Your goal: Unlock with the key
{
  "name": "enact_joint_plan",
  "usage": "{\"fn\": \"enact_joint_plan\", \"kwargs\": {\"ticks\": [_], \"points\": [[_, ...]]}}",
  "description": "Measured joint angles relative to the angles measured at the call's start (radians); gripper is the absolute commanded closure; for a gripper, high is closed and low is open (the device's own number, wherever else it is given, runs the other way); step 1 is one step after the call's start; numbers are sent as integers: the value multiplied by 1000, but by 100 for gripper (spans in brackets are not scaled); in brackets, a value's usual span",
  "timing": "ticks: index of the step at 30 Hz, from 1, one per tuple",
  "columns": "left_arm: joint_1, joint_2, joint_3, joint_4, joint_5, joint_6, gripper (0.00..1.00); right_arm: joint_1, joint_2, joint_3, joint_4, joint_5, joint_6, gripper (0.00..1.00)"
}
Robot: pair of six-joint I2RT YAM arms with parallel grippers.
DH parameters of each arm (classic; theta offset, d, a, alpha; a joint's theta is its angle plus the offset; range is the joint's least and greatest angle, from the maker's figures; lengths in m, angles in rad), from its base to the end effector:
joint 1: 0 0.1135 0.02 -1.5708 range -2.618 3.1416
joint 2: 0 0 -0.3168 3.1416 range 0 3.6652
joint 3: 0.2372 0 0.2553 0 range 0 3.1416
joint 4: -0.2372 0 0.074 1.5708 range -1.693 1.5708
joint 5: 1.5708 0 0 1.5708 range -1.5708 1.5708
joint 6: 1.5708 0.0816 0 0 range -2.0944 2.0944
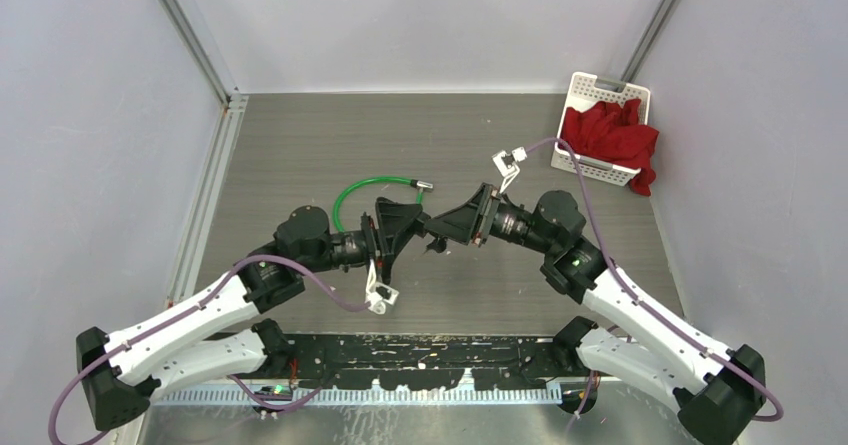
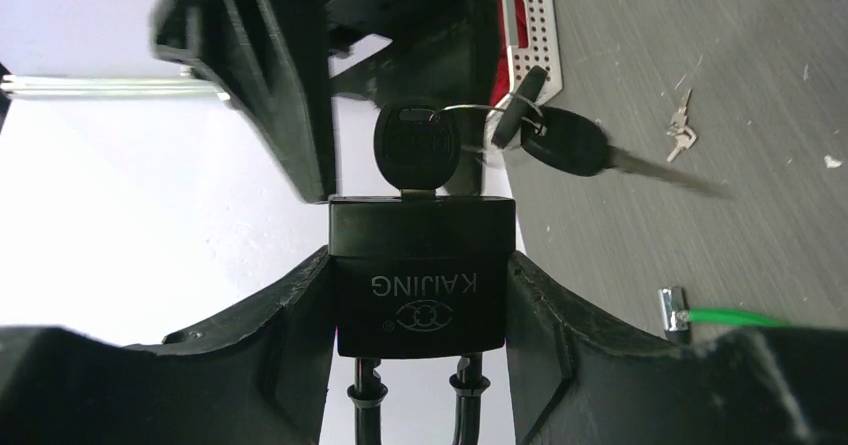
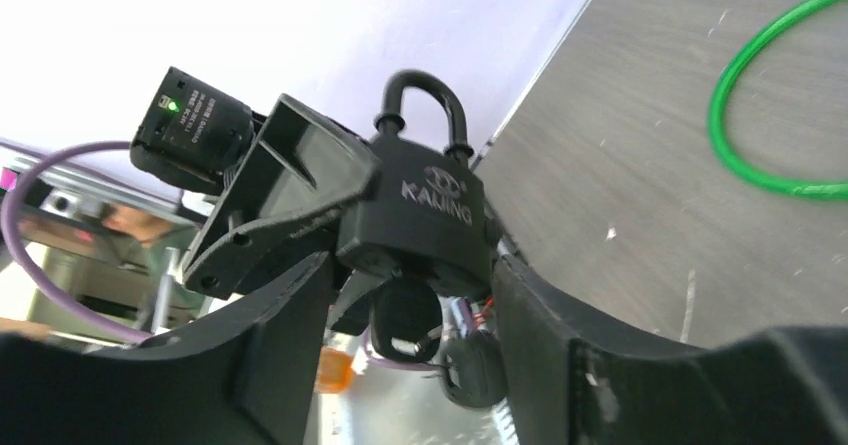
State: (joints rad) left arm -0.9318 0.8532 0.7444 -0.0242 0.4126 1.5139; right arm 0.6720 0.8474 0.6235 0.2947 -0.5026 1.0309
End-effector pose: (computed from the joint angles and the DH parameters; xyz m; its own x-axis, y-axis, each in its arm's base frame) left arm 0.1004 -0.1899 0.3651 0.9663 0.2330 -0.1094 0.1342 -0.0933 0.9865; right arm 0.1404 0.1619 0.3647 -0.7620 0.3543 -0.5420 -0.5212 0.1610 0.8381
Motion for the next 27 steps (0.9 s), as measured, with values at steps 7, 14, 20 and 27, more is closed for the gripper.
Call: {"fn": "enact_joint_plan", "kwargs": {"ticks": [7,14,20,27], "points": [[-10,-2,41,-65,-6,-156,100,0,-60,142,-193,6,-431,27],[-10,8,126,-126,-13,-293,100,3,-48,145,-240,-15,-662,27],[-10,18,130,-149,-19,-320,100,41,8,145,-232,-27,-694,27],[-11,25,130,-171,-20,-325,100,96,27,145,-169,-31,-684,35]]}}
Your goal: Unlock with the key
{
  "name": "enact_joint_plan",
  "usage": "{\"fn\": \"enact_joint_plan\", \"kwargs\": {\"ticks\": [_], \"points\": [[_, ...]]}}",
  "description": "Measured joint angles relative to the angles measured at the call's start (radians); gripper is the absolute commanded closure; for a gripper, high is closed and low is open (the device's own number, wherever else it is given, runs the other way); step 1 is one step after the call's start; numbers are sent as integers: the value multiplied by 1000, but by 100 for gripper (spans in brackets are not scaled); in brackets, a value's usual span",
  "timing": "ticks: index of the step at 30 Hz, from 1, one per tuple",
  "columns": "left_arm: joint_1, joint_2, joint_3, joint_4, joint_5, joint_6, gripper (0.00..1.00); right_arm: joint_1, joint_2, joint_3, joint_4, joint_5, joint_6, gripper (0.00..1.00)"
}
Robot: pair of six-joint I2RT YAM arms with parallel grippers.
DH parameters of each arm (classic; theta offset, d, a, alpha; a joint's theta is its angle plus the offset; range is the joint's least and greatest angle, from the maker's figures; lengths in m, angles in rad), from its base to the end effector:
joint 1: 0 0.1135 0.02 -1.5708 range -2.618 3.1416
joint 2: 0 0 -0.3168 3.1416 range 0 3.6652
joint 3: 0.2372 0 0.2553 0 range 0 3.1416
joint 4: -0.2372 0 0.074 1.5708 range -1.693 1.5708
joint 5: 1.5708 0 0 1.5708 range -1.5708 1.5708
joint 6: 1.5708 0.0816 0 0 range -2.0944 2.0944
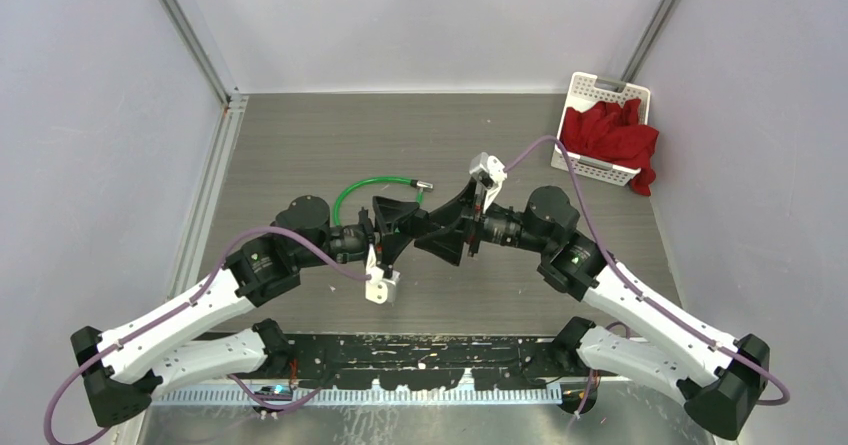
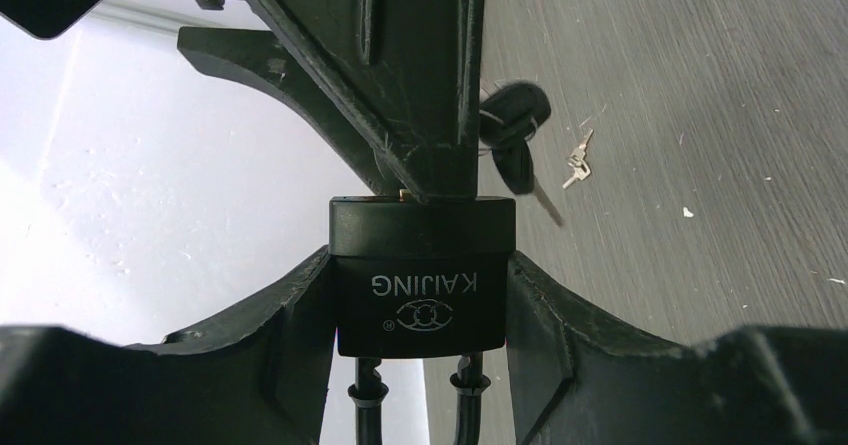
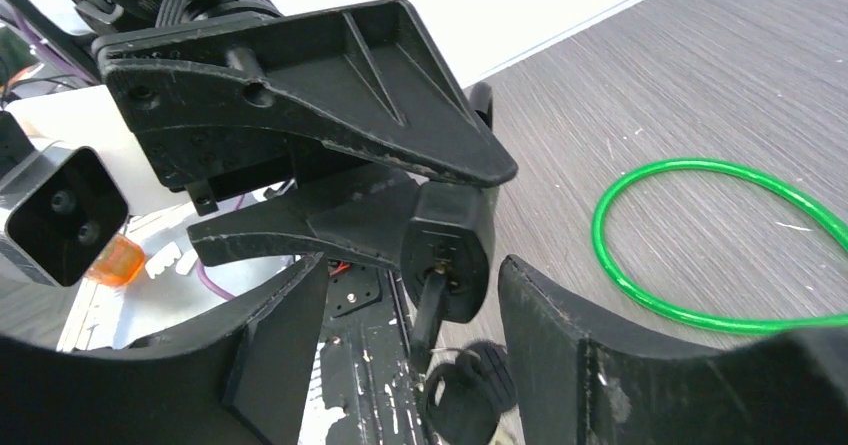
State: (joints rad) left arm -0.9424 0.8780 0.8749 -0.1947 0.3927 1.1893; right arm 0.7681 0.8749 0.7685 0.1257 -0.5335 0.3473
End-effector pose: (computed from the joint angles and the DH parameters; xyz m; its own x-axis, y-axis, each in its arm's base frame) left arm 0.0996 -0.1902 0.3871 0.8554 0.2815 -0.4348 0.4676 -0.0584 0.8820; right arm 0.1253 0.1787 0.3927 -0.3150 0.1032 -0.9435 -0.9111 0.2456 0.3311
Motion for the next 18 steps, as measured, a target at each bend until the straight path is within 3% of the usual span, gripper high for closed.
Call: {"fn": "enact_joint_plan", "kwargs": {"ticks": [7,12,13,15,17,18], "points": [[0,3,0,-5,0,0,100,22,61,0,53,15,31,54],[0,3,0,-13,-5,-6,97,30,105,0,73,25,48,82],[0,3,0,-13,-8,-6,87,30,107,0,76,26,49,89],[0,3,0,-13,-10,-6,50,30,107,0,77,32,50,98],[0,3,0,-14,-13,-13,31,31,106,0,77,42,51,99],[0,3,1,-17,-16,-20,27,32,105,0,74,49,50,99]]}}
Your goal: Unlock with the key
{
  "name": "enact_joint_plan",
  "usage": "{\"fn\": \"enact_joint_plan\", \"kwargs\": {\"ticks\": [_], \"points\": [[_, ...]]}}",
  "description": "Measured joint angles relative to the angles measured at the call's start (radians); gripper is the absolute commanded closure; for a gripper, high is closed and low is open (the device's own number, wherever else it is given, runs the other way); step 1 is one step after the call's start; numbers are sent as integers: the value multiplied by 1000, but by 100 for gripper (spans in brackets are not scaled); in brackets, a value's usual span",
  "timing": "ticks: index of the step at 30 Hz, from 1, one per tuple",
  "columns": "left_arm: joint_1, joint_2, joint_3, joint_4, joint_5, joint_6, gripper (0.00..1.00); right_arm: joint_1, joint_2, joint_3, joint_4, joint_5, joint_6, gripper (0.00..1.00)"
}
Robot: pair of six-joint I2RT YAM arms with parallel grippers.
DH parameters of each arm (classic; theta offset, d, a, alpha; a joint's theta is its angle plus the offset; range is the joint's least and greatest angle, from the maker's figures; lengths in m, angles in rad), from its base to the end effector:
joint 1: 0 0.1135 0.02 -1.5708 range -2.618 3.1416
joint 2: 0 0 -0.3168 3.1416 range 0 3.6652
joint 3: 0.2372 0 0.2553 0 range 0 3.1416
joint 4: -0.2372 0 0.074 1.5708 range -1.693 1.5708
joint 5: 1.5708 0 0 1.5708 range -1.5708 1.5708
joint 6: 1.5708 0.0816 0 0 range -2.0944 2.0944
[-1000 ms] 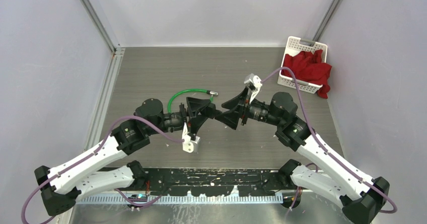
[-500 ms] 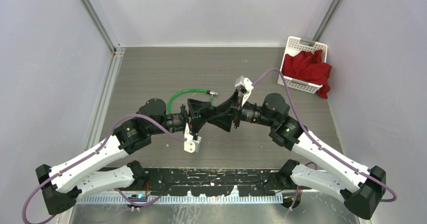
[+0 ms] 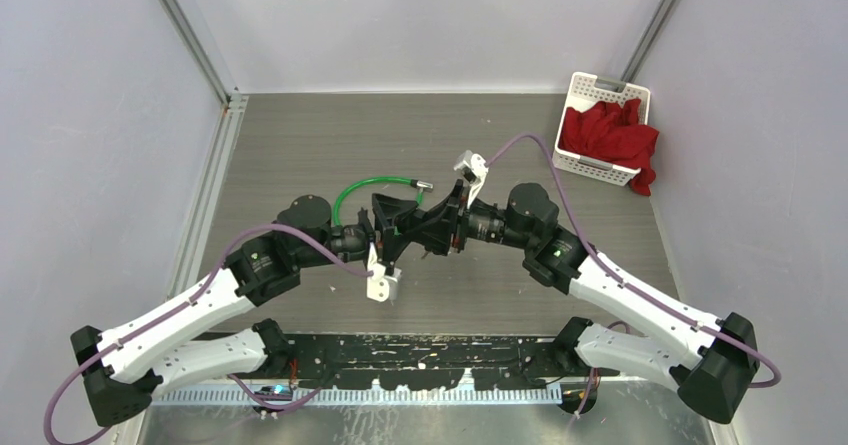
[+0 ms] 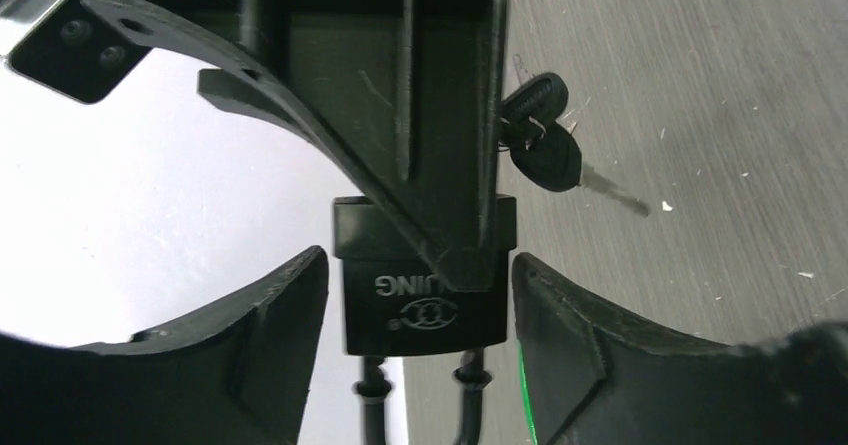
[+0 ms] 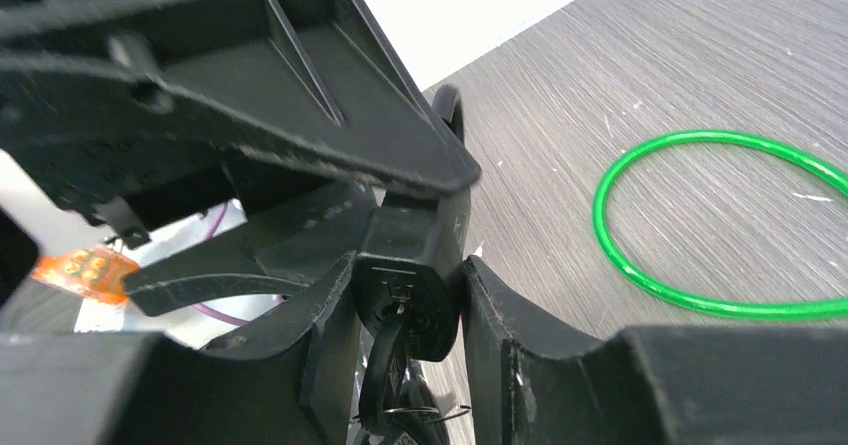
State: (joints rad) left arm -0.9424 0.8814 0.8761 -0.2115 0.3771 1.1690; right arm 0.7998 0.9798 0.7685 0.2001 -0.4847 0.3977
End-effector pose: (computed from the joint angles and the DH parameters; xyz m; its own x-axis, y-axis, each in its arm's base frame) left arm 0.1011 -0.1902 0.3844 0.8373 0.3033 -0.4548 0.4932 -0.0602 0.8678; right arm 0.1434 0.2021 0.3815 -0.3787 0.1020 -0.9199 -0.8814 0.2635 0.3921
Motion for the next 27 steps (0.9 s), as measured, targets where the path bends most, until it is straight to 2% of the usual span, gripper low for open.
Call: {"fn": "enact_joint_plan", "kwargs": {"ticks": [2,7,13,18,21,27], "points": [[-1,2,19,-29,-8,-25,23,2,-7,-1,-21,17,-7,99],[-1,19,126,-161,-76,-175,22,-4,-64,-18,-103,44,-47,99],[5,10,181,-327,-85,-299,28,-10,-106,-45,-194,51,-78,99],[5,36,198,-457,-67,-329,31,-10,-103,-45,-225,39,-80,99],[5,60,217,-513,-50,-336,37,-10,-102,-45,-233,29,-77,99],[5,84,218,-516,-71,-352,38,-10,-84,-45,-214,-8,-43,99]]}}
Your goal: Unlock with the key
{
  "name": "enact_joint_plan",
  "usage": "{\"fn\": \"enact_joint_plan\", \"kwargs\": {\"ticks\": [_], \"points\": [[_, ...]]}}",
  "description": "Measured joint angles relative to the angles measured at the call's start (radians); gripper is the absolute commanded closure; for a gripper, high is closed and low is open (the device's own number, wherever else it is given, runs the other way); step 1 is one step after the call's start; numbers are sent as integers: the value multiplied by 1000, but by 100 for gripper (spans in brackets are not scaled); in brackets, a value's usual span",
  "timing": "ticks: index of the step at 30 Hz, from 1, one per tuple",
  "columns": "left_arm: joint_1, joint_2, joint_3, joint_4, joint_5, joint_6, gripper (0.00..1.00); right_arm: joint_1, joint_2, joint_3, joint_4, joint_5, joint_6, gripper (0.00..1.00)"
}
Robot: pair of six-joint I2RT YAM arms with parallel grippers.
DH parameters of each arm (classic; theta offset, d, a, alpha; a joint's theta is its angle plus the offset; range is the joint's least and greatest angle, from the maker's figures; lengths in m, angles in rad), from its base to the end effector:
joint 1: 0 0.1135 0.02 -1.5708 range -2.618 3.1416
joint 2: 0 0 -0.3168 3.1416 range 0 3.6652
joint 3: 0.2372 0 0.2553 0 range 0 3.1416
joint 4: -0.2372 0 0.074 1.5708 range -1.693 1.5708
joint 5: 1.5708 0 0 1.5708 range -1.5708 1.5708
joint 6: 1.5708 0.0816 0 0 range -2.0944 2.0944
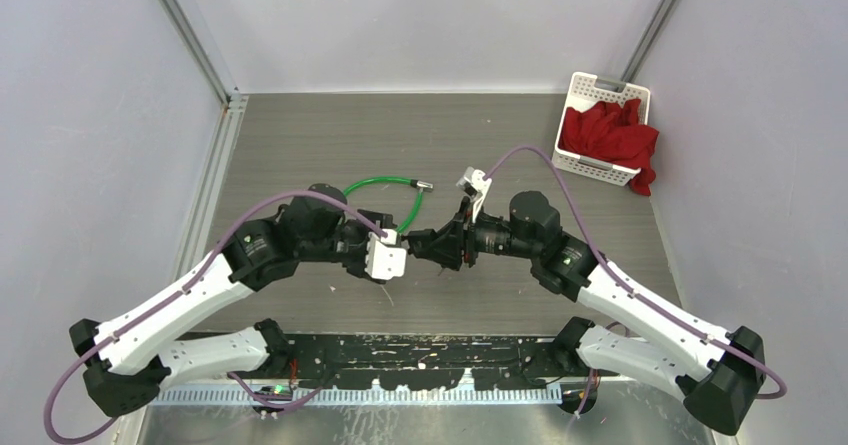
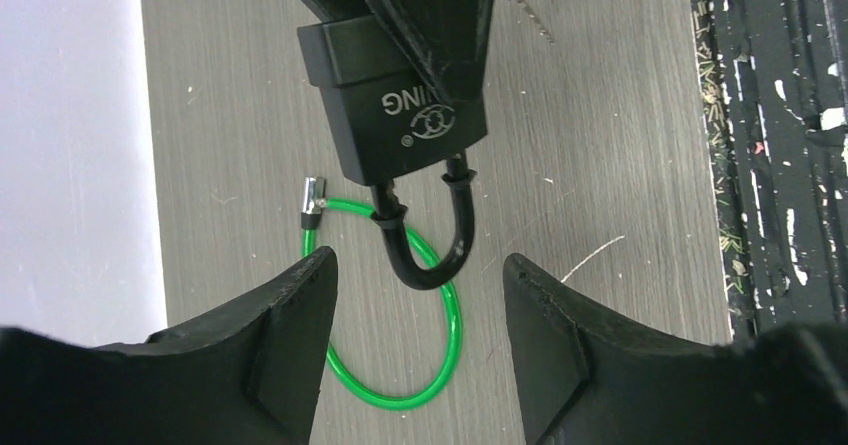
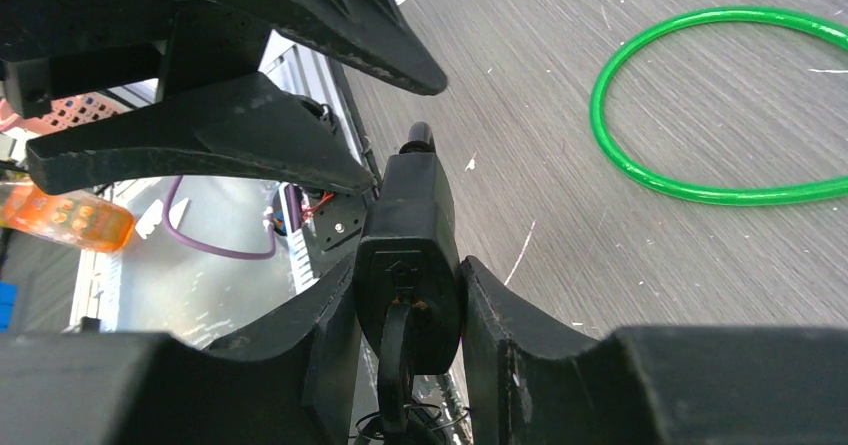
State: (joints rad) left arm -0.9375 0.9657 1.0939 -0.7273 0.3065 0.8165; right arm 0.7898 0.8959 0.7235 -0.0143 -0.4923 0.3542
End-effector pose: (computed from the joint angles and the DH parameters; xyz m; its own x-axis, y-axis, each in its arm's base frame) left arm 0.1006 -0.1787 0.3797 0.4390 0.5761 -0.6895 0.8704 -0.0824 0.4853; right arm 0.1276 0.1835 0.3503 -0.4530 -0.0229 -0.8912 -0.8484 0.3182 0.4231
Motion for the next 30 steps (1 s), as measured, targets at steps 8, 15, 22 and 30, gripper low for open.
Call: {"fn": "enact_joint_plan", "kwargs": {"ticks": [8,15,22,30], "points": [[2,42,0,9,-6,0,50,0,14,0,19,-22,37,99],[3,36,-2,6,-4,33,75,-13,27,0,67,-38,114,99],[6,-27,-98,133,-76,137,84,-42,78,-4,103,-72,243,99],[7,-110,-293,355,-140,380,63,-110,154,-19,161,-121,471,99]]}}
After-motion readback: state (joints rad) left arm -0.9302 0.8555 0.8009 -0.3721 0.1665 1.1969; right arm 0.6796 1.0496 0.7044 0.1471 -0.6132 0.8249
